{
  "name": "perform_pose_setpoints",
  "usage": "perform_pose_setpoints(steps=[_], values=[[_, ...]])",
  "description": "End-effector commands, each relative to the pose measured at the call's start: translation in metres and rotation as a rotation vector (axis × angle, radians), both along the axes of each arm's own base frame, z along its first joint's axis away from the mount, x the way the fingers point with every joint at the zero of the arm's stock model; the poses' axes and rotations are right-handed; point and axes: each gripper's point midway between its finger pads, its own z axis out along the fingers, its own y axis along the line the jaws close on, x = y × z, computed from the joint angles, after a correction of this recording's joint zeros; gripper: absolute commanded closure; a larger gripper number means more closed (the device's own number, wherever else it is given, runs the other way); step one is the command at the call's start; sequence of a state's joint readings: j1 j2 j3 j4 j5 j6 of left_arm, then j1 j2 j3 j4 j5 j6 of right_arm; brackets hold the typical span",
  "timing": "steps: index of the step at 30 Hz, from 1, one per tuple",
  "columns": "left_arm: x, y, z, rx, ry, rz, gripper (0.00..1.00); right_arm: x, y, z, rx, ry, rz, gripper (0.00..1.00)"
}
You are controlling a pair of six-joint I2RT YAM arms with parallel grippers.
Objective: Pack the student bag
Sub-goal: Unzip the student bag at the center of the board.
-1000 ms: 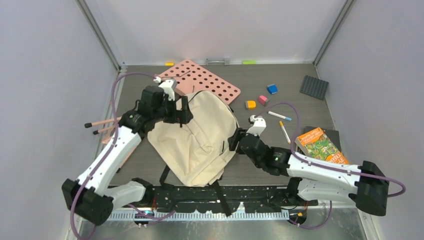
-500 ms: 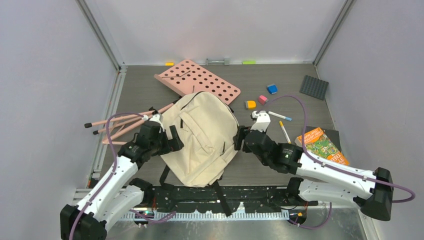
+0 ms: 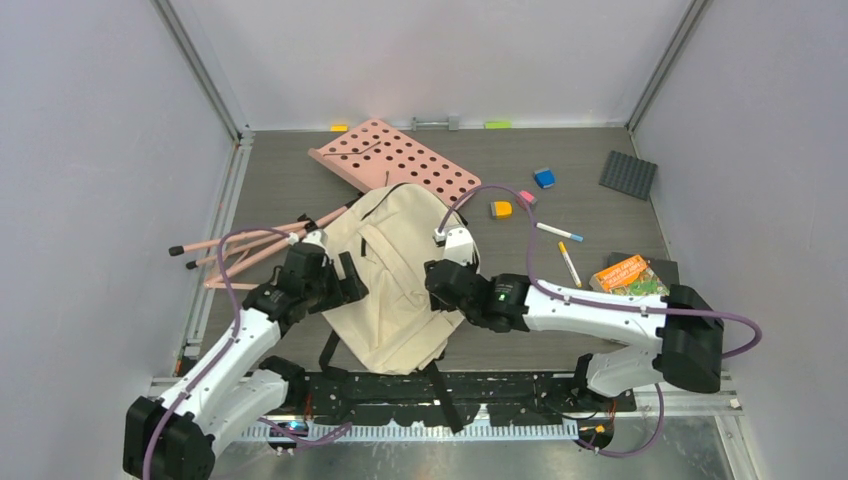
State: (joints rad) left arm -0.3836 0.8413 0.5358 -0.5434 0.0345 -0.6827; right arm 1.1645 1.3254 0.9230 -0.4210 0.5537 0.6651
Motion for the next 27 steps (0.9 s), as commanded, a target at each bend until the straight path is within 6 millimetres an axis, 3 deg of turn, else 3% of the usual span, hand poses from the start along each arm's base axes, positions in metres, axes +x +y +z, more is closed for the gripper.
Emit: perform_pose_setpoints(steps=[1,7,12,21,27], values=[[0.019,-0.008,0.009,-0.046,-0.065,0.017,0.16,0.014,0.011,0.017,0.017,-0.054,-0.065,0.45],[0.029,-0.011,0.012,-0.028,-0.055,0.010,0.19,0.025,0.004,0.006,-0.071,-0.071,-0.156,0.50],[0.033,-0.010,0.006,0.002,-0.034,-0.005,0.29,0.028,0.002,-0.002,-0.085,-0.070,-0.196,0.50],[0.032,-0.010,0.001,0.009,-0.023,-0.009,0.69,0.033,0.005,-0.021,-0.128,-0.066,-0.218,0.55],[0.030,-0.006,-0.001,0.028,-0.022,-0.005,0.80,0.036,0.006,-0.028,-0.140,-0.075,-0.238,0.61]])
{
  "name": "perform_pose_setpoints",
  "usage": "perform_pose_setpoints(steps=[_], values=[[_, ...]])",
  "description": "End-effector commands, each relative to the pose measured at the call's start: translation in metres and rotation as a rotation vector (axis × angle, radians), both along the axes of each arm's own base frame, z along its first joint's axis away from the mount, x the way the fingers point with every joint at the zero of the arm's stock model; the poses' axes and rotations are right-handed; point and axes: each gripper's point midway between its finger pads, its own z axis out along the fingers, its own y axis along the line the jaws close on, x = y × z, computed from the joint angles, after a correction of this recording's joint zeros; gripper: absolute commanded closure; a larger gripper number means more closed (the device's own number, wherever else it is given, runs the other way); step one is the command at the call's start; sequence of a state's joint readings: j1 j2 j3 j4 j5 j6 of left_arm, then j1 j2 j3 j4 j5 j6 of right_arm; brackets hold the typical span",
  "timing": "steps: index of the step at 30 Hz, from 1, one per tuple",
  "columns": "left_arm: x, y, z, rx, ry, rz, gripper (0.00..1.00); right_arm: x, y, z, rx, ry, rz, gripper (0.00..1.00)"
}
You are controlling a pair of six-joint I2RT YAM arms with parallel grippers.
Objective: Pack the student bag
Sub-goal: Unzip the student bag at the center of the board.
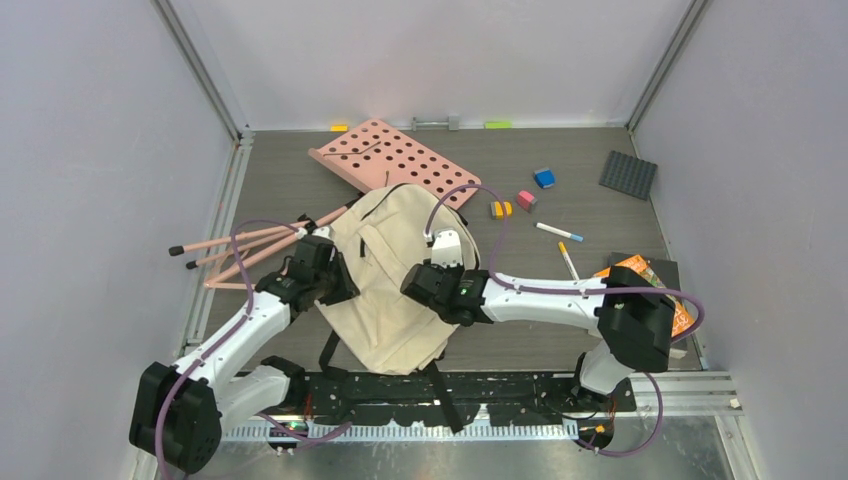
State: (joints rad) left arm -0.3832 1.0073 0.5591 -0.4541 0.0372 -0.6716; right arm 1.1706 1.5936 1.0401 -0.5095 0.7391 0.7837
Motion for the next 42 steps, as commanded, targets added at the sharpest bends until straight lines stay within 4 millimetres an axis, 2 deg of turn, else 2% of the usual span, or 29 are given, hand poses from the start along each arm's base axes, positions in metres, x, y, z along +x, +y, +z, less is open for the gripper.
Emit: perform_pose_setpoints(steps=[1,4,8,10,15,20,23,27,35,42], values=[[0.013,0.001,0.015,0.007,-0.073,0.001,0.82,0.011,0.008,0.015,0.046,-0.065,-0.056,0.63],[0.012,0.003,0.015,0.020,-0.070,-0.003,0.87,0.011,0.006,0.017,0.050,-0.079,-0.065,0.73],[0.013,0.004,0.017,0.027,-0.073,-0.012,1.00,0.010,0.002,0.023,0.058,-0.104,-0.075,0.96],[0.012,0.004,0.017,0.028,-0.073,-0.014,1.00,0.009,0.001,0.027,0.066,-0.115,-0.074,0.99],[0.016,0.010,0.018,0.055,-0.092,0.007,1.00,0.005,-0.002,0.045,0.081,-0.155,-0.054,0.99],[0.017,0.011,0.014,0.042,-0.078,0.014,1.00,-0.010,0.001,0.077,0.100,-0.209,0.029,0.99],[0.019,0.017,0.016,0.040,-0.086,0.036,1.00,-0.015,-0.006,0.088,0.111,-0.223,0.048,0.99],[0.019,0.023,0.019,0.003,-0.082,0.052,1.00,-0.018,-0.025,0.103,0.131,-0.252,0.039,0.99],[0.017,0.050,0.022,-0.003,-0.093,0.126,1.00,-0.022,-0.070,0.153,0.193,-0.355,0.029,0.99],[0.014,0.059,0.029,0.006,-0.112,0.178,1.00,-0.014,-0.106,0.180,0.194,-0.460,-0.040,0.99]])
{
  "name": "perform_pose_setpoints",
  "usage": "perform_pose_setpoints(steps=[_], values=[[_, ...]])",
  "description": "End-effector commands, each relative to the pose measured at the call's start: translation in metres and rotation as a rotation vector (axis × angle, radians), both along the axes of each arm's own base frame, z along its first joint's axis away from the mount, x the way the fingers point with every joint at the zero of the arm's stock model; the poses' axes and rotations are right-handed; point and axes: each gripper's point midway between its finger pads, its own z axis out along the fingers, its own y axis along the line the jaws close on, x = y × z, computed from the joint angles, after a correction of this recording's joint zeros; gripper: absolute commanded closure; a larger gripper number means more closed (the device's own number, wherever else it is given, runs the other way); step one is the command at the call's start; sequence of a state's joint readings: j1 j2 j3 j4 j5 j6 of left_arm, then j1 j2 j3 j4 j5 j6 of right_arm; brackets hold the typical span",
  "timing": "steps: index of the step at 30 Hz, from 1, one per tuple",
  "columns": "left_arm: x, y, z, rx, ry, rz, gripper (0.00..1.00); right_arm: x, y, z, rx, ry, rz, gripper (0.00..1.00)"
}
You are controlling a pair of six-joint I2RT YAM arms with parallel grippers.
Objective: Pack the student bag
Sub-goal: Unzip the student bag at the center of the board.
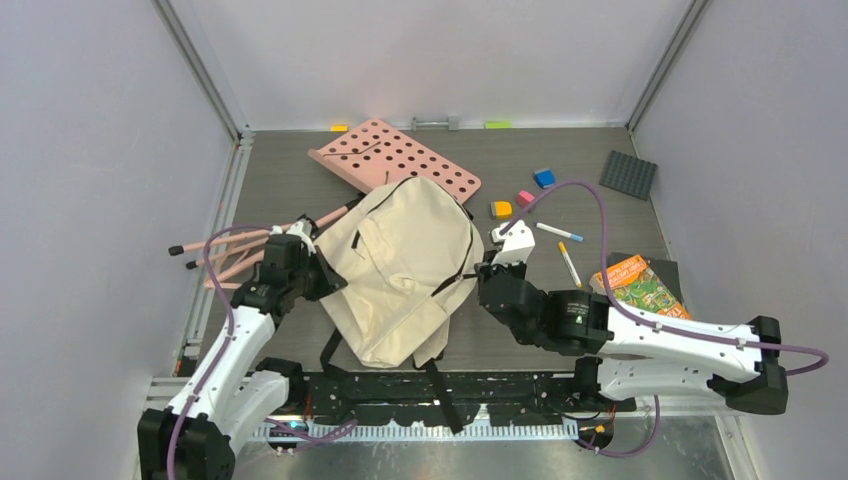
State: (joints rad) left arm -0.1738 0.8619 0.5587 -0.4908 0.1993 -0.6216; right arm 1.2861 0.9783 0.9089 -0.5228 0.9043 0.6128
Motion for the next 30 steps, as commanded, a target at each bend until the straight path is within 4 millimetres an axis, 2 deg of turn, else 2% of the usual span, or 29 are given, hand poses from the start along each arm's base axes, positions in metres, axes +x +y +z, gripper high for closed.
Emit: perform_pose_setpoints(steps=[1,7,9,10,11,12,13,19,21,25,27,28,30], values=[[0.006,0.034,-0.003,0.118,-0.017,0.121,1.00,0.018,-0.049,0.039,-0.032,-0.150,-0.148,0.99],[0.008,0.035,0.004,0.117,-0.019,0.129,1.00,0.028,-0.047,0.059,-0.051,-0.213,-0.124,0.99],[0.008,0.037,0.006,0.124,-0.021,0.137,1.00,0.039,-0.047,0.060,-0.072,-0.215,-0.125,0.99],[0.008,0.038,0.008,0.128,-0.025,0.139,1.00,0.049,-0.053,0.062,-0.067,-0.214,-0.154,0.99],[0.008,0.039,0.009,0.135,-0.026,0.140,1.00,0.053,-0.048,0.060,-0.065,-0.201,-0.120,0.99],[0.008,0.041,0.009,0.144,-0.025,0.142,1.00,0.063,-0.056,0.062,-0.050,-0.201,-0.150,0.99],[0.007,0.042,0.009,0.152,-0.024,0.143,1.00,0.067,-0.053,0.061,-0.040,-0.194,-0.123,0.99],[0.002,0.045,0.009,0.170,-0.022,0.138,1.00,0.093,-0.066,0.085,-0.018,-0.222,-0.142,0.99],[0.003,0.044,0.011,0.168,-0.026,0.140,1.00,0.093,-0.060,0.091,-0.029,-0.220,-0.099,0.99],[0.004,0.038,0.024,0.139,-0.039,0.117,0.99,0.082,-0.033,0.089,-0.007,-0.196,0.078,0.99],[0.004,0.020,0.042,0.070,-0.057,0.028,0.87,0.074,-0.019,0.082,0.008,-0.164,0.161,0.99],[0.003,0.009,0.054,0.029,-0.068,-0.026,0.73,0.070,-0.011,0.076,0.008,-0.139,0.210,0.99],[0.003,-0.004,0.080,-0.012,-0.099,-0.101,0.37,0.065,-0.007,0.064,-0.007,-0.086,0.241,0.99]])
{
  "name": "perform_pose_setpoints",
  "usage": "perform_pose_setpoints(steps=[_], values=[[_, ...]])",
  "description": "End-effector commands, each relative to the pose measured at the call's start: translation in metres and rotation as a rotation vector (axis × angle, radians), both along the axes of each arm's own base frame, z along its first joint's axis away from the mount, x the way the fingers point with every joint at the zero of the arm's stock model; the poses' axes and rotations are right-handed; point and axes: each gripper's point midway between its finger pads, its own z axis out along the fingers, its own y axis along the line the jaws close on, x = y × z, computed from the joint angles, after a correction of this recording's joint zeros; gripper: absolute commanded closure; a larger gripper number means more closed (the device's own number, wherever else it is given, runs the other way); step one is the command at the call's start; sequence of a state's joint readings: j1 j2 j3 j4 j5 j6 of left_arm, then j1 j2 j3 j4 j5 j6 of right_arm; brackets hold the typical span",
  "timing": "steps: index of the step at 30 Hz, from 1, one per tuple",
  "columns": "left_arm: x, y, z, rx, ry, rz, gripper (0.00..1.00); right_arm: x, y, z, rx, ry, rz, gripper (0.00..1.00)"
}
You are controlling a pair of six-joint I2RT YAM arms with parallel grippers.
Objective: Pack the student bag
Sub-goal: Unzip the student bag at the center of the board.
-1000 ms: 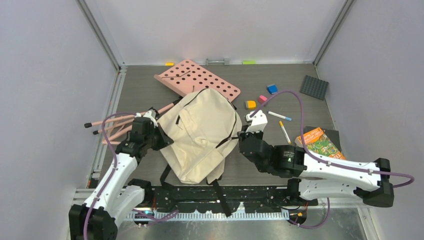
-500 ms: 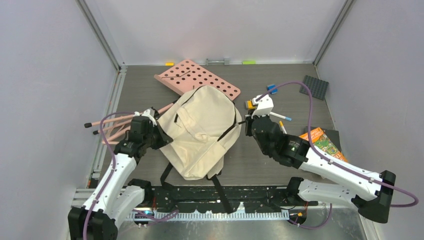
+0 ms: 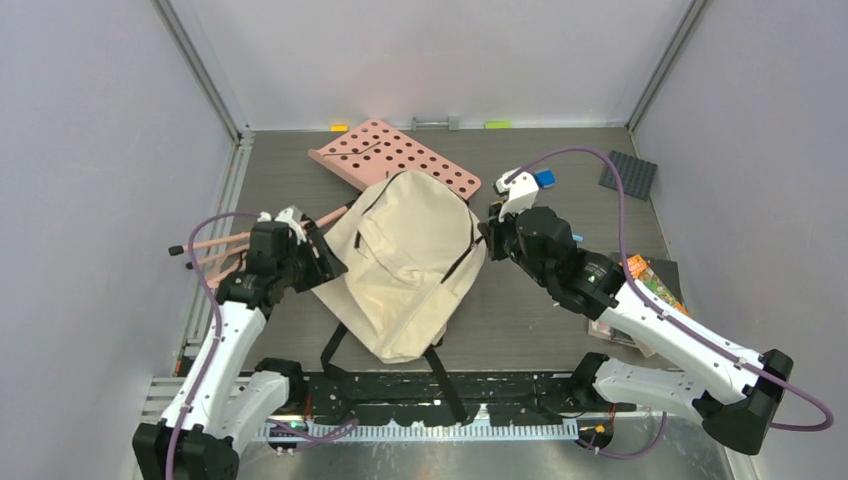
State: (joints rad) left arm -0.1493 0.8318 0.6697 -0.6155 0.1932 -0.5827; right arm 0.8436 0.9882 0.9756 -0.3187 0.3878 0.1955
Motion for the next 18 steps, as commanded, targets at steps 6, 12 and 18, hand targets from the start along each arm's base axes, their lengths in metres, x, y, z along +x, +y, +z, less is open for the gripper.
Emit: perform_pose_setpoints(steps=[6,12,18], values=[[0.011,-0.009,0.107,0.080,-0.197,-0.207,0.16,-0.013,0.007,0.010,0.050,0.062,0.063,0.99],[0.007,-0.085,0.147,0.055,-0.406,-0.525,0.16,-0.024,0.021,0.029,0.184,0.071,0.115,0.99],[-0.017,-0.181,0.155,0.073,-0.562,-0.855,0.17,-0.026,0.019,0.048,0.260,0.063,0.090,0.99]])
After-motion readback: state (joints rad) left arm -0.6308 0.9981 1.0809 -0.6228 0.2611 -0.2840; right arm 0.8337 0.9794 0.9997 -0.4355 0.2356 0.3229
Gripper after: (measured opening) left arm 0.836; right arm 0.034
